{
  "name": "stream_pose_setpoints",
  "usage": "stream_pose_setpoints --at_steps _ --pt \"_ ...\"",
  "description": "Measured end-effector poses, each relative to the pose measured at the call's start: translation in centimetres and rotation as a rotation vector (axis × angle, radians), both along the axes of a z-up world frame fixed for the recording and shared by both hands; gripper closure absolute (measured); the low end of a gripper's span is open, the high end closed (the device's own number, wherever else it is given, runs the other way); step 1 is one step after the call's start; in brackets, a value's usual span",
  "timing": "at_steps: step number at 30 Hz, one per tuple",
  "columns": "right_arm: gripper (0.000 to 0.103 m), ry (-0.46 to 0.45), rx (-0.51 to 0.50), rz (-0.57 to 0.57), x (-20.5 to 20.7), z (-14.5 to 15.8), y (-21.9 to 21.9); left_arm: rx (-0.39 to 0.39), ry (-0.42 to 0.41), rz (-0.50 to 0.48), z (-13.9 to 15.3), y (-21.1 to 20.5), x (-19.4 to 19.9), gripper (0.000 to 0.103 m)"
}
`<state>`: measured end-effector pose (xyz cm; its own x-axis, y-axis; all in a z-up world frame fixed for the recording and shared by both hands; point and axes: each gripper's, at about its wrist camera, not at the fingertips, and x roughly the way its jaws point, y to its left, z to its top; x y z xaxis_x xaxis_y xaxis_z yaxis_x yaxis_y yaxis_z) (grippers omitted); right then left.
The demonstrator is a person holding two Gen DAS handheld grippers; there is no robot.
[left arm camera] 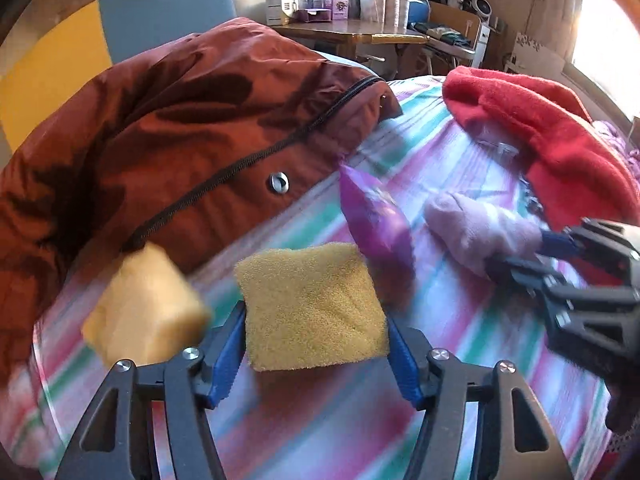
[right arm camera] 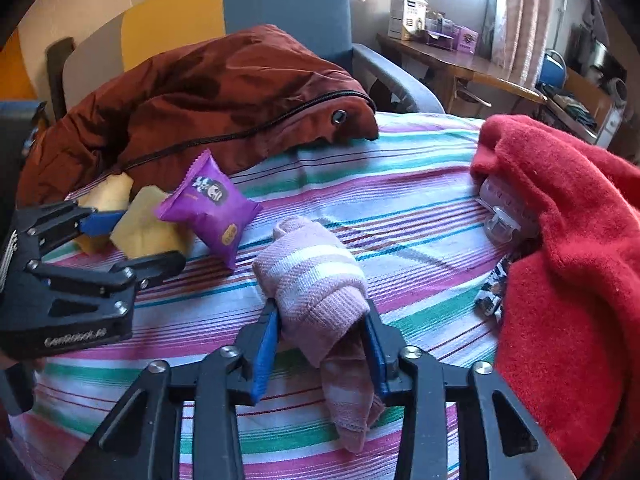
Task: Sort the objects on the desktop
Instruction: 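Lift the sock and sponge and carry both tools toward the gold tray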
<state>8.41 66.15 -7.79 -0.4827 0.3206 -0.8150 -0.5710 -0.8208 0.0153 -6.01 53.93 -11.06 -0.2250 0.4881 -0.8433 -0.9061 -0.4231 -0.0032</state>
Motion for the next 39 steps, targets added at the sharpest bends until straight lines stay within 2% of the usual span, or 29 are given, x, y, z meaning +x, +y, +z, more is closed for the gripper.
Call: stream_pose_setpoints --at_steps 5,12,18,24,33,39 --pt "0.070 0.021 -0.003 0.035 -0.1 0.6 -0.5 0.024 -0.043 0.085 0.4 -4.4 1.9 0.038" --pt "0.070 0.061 -0.012 0.205 -1.1 1.4 -4.0 0.044 -0.082 0.195 0.5 -10.0 3.4 0.038" --pt "0.070 0.071 -0.059 0.308 -2.0 1.1 -6.6 0.072 -0.063 0.275 1.6 -14.0 3.9 0.038" --pt "0.070 0.035 -0.070 0.374 -2.8 0.6 -10.0 0.096 -0.035 0.323 3.4 -18.1 4.3 0.038" --pt "0.070 -0.026 -0.035 0.410 -3.5 0.1 -13.2 0.158 0.050 0.374 6.8 -23.4 5.3 0.038" --pt "0.070 -0.048 -0.026 0.420 -3.6 0.2 -14.6 0.188 0.078 0.406 8.4 -25.8 5.7 0.038"
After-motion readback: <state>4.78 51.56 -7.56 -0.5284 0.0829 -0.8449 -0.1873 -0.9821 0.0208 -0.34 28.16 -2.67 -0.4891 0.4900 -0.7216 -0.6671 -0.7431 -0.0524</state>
